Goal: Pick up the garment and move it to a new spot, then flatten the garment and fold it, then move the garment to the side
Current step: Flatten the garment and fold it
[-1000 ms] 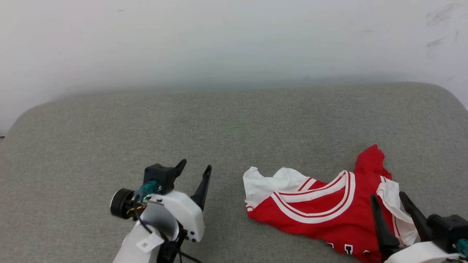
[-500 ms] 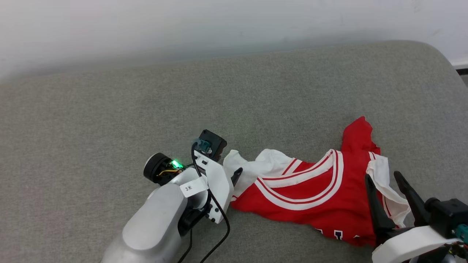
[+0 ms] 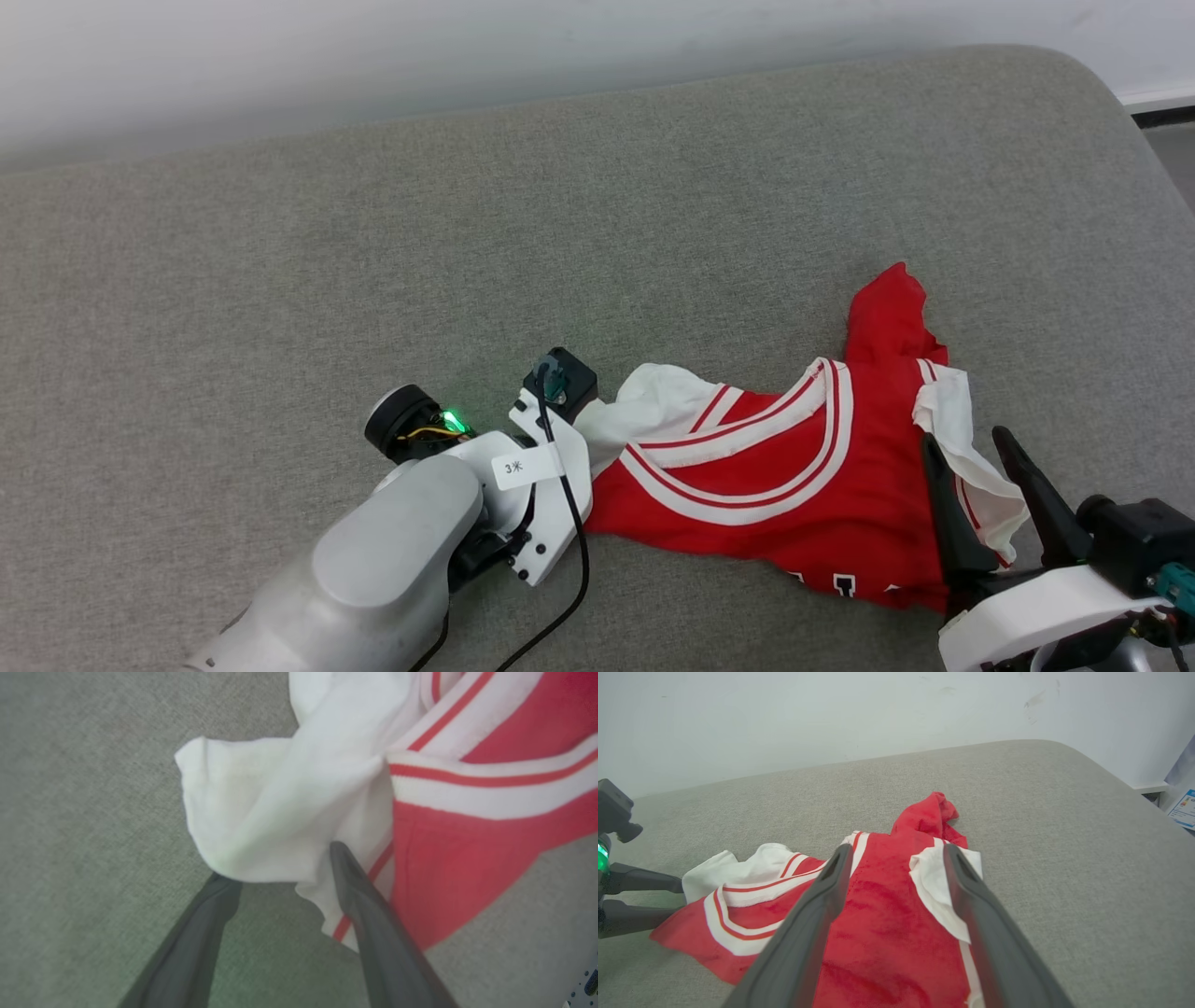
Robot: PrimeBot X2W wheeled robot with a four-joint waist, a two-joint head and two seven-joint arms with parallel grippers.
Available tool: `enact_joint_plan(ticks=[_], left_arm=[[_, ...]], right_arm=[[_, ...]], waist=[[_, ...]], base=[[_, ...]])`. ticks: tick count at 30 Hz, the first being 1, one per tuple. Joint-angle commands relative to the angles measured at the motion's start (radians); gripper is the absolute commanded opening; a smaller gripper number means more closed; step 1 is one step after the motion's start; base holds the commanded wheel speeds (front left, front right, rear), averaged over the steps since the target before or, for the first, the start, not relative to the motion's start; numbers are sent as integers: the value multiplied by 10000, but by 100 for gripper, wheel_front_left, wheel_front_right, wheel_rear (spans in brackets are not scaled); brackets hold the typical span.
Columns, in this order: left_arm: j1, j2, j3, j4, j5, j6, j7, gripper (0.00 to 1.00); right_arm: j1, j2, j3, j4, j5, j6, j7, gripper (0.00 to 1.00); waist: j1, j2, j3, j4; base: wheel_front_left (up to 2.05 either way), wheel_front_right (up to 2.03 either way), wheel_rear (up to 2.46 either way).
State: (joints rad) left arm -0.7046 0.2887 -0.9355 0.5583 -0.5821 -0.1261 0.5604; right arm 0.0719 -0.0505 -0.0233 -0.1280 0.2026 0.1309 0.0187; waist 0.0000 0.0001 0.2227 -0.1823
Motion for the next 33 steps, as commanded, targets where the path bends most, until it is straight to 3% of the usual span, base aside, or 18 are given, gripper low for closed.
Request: enact_joint_plan(ticks=[1,9,17,26,33], left_arm=[[646,89,-534,412,-142,-81,266,0],[83,223,-68,661,-364,103,-1534,0],[529,632,733,547,-546,868,-3318,0],[1900,1971,1895,-701,-1050,2243,-4453,0],[4011,2907,2555,-2430,-1763,3481,-4425,0]], right_arm=[[-146,2,18,31,53,-3,-39,100],[-28,3,-86,239,133,-3,-39,100],[139,3,-95,230,170,-3,34,100],[380,2,-296,208,199,-3,175,100],[670,3,-460,137,229,-3,372,100]], waist=[[0,-1,5,-18],[0,-1,-321,141],[0,-1,-888,633],[0,-1,-1359,1389],[0,-1,-1670,1909]], base=[[0,0,0],[0,0,0],[0,0,0],[0,0,0],[0,0,0]])
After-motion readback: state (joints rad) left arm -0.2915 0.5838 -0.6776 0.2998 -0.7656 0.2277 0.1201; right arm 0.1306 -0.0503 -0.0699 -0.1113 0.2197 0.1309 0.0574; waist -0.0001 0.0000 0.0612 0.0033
